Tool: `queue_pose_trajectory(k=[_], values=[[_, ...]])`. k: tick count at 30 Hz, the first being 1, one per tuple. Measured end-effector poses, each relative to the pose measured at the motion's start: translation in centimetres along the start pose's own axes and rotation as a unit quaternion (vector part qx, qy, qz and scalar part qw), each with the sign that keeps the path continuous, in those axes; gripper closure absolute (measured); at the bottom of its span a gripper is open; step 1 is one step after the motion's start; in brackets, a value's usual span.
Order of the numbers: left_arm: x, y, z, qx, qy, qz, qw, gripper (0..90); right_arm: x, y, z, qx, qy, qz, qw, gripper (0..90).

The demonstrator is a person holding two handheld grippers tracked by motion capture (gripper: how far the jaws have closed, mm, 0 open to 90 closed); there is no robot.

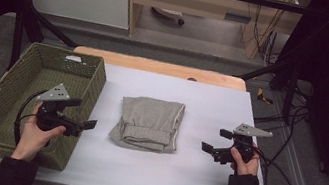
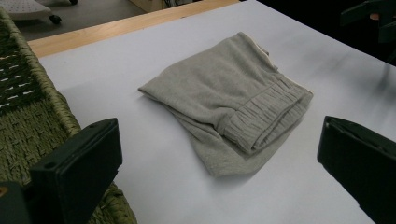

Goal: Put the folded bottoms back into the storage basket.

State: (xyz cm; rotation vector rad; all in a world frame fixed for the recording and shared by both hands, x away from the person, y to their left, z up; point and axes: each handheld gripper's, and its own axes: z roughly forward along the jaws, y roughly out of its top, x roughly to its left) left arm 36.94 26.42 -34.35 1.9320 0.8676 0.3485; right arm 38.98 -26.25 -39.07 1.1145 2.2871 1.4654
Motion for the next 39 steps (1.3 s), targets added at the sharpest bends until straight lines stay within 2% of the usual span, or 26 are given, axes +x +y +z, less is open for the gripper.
queue_pose_trajectory(k=[13,25,31,39], values=[[-0.8,1.1,0.2,0.002,0.012,-0.004,0.9999,0.0,0.0,0.0,0.0,0.001,-0.002,0.001,1.0000,0.6],[-1.8,2.0,0.8,0.011,0.016,0.006,0.9998,0.0,0.0,0.0,0.1,0.001,-0.004,0.001,1.0000,0.6],[-2.3,2.5,1.3,0.019,0.019,0.010,0.9996,0.0,0.0,0.0,0.1,0.001,-0.004,0.001,1.0000,0.6],[-3.3,3.1,2.3,0.025,0.021,0.005,0.9994,0.0,0.0,0.0,0.1,0.000,-0.004,0.001,1.0000,0.6]])
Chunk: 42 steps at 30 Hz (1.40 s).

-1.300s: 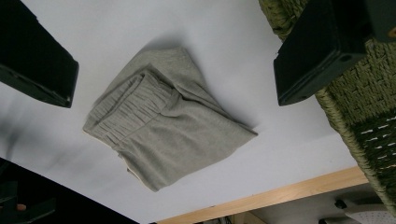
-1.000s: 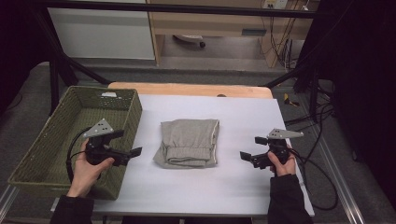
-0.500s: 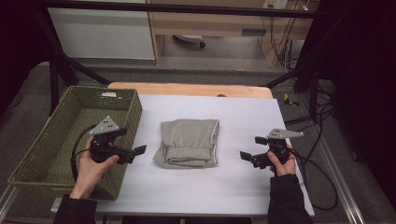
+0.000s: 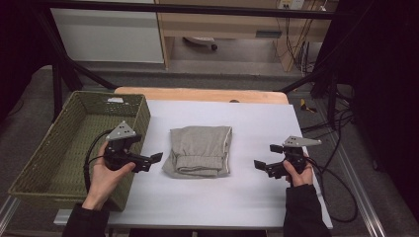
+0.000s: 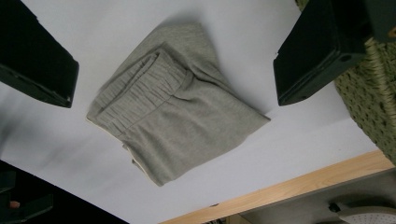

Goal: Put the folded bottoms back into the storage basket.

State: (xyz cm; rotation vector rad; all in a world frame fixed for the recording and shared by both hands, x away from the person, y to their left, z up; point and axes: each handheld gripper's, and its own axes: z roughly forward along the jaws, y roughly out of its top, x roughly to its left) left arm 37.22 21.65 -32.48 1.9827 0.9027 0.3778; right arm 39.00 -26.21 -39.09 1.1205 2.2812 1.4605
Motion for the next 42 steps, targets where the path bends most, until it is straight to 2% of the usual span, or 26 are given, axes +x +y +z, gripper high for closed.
queue_pose_trajectory(k=[9,17,26,32,42], values=[[-1.6,0.2,2.1,0.021,-0.003,0.015,0.9997,0.0,0.0,0.0,0.0,0.001,0.000,0.000,1.0000,0.6],[-2.4,0.3,3.3,0.027,-0.003,0.020,0.9994,0.0,0.0,0.0,0.1,0.001,-0.001,0.002,1.0000,0.6],[-3.7,0.3,5.4,0.040,-0.014,0.027,0.9988,0.0,0.0,0.0,0.1,0.001,-0.001,0.001,1.0000,0.5],[-3.7,0.4,6.4,0.044,-0.016,0.024,0.9986,0.0,0.0,0.0,0.1,0.001,-0.001,0.001,1.0000,0.6],[-2.9,0.3,8.4,0.051,0.001,0.003,0.9987,0.0,0.0,0.0,0.0,0.001,-0.001,0.001,1.0000,0.6]])
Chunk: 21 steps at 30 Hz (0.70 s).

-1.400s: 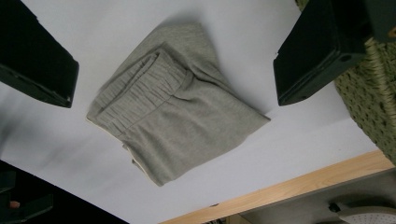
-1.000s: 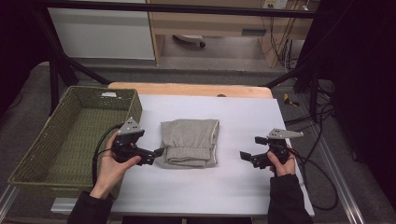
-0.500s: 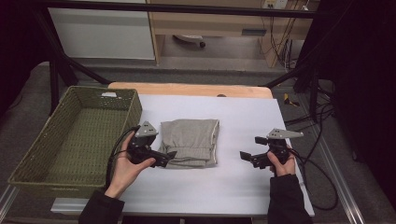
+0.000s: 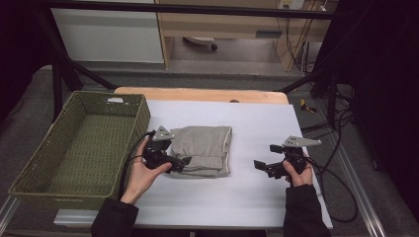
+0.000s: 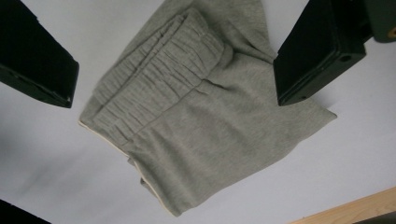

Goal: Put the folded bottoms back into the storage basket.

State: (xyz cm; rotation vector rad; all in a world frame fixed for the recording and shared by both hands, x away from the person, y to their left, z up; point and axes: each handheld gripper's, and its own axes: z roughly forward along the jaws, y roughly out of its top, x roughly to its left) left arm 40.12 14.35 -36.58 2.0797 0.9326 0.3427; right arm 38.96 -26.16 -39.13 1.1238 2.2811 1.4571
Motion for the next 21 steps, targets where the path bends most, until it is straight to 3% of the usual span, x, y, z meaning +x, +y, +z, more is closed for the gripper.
queue_pose_trajectory(k=[12,21], values=[[0.7,0.1,2.0,0.014,0.020,-0.013,0.9996,0.0,0.0,0.0,0.1,0.001,0.001,0.000,1.0000,0.6],[1.5,-0.1,3.5,0.026,0.041,-0.038,0.9981,0.4,0.0,0.0,0.1,0.002,0.001,-0.002,1.0000,0.6]])
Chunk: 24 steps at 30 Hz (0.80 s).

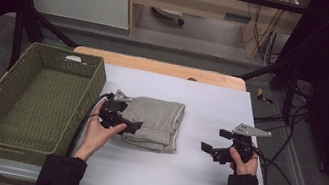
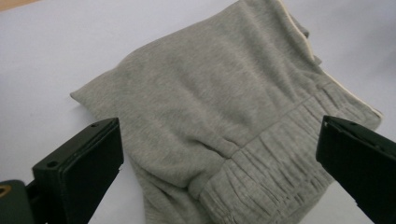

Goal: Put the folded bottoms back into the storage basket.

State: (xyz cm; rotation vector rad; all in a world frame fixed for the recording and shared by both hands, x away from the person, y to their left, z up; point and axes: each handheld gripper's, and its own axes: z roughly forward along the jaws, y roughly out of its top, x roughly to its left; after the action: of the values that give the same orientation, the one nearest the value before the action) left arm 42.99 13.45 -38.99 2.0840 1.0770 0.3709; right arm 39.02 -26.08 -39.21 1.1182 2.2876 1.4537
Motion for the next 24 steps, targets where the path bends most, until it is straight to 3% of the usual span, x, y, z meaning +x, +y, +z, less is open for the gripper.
queue_pose_trajectory(k=[7,14,24], values=[[-0.1,0.0,1.1,0.003,0.002,-0.006,1.0000,1.0,0.0,0.0,0.0,0.000,0.001,0.001,1.0000,0.6],[0.9,-0.1,2.2,0.017,0.021,-0.022,0.9994,2.4,0.0,0.0,0.1,0.001,0.001,0.001,1.0000,0.6],[2.4,-0.4,3.2,0.026,0.051,-0.047,0.9973,14.2,0.0,0.0,0.1,0.002,0.001,0.000,1.0000,0.6]])
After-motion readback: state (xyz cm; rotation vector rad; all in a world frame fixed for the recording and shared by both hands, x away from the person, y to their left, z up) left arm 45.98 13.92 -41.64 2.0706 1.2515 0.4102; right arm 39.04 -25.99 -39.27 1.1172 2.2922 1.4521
